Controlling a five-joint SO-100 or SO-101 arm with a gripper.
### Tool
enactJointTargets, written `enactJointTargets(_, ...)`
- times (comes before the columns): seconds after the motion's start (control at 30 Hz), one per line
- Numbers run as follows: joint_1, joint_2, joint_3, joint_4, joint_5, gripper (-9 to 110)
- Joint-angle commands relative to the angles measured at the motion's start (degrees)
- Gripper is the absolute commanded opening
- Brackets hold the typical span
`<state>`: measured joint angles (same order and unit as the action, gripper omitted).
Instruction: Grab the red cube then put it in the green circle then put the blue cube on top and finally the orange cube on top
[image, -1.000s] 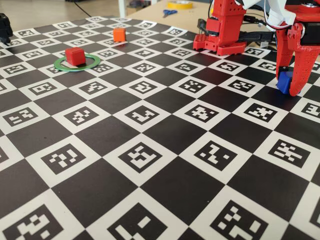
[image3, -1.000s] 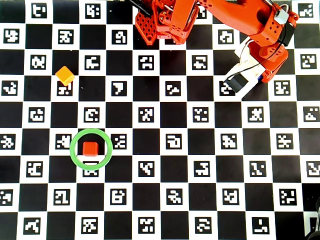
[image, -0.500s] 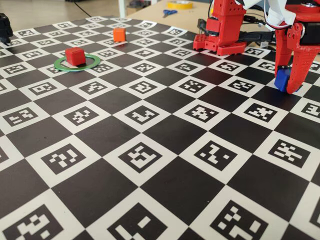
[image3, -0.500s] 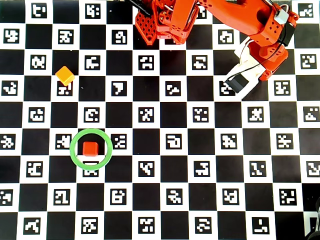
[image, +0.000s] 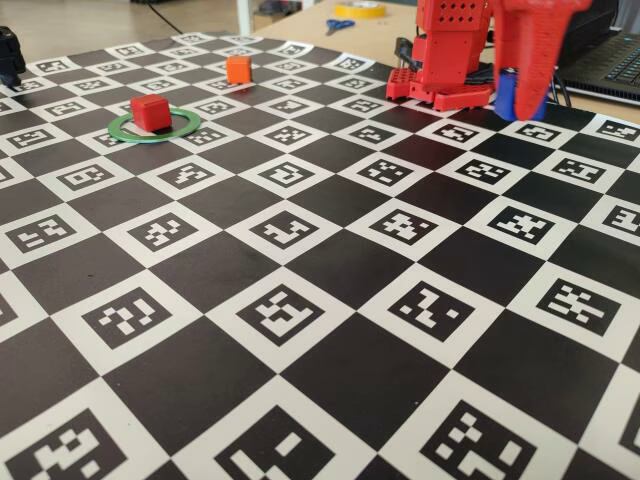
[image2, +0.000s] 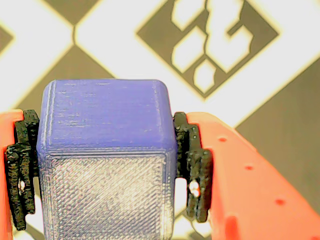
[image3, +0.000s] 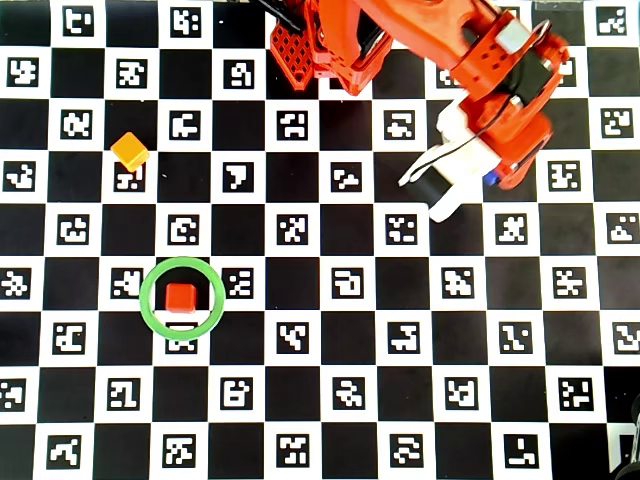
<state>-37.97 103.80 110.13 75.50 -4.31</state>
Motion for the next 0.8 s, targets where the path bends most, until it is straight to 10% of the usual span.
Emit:
enactJointTargets(0.0, 8.7, 2.5, -8.0, 2.6, -5.6, 3)
enactJointTargets(0.77, 45.4, -14.8, -44.6, 22.1, -17.8, 2)
